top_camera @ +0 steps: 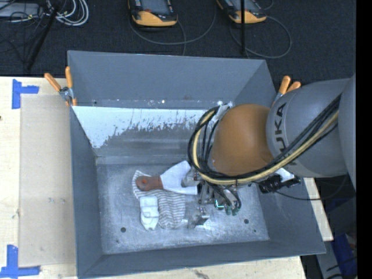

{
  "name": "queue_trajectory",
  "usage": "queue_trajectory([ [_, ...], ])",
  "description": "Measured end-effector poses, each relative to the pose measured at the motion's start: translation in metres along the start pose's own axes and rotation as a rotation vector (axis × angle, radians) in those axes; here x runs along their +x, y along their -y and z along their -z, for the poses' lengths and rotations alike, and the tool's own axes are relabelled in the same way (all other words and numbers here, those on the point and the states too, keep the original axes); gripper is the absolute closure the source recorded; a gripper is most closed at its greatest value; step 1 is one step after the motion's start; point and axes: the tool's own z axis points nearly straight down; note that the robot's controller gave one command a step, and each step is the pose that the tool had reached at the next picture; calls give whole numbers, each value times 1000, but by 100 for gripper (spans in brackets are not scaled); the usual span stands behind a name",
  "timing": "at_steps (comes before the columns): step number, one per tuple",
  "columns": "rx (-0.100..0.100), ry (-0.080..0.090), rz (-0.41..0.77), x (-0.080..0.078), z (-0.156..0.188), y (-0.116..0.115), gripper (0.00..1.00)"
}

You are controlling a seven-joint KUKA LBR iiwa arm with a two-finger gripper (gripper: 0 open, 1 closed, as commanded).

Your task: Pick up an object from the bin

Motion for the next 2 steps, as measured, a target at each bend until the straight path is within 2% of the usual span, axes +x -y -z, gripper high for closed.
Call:
queue_trajectory([
  [1, 0, 0, 0, 0, 0, 0, 0],
  [2, -2, -5, -56, -8, -54, -39, 100],
])
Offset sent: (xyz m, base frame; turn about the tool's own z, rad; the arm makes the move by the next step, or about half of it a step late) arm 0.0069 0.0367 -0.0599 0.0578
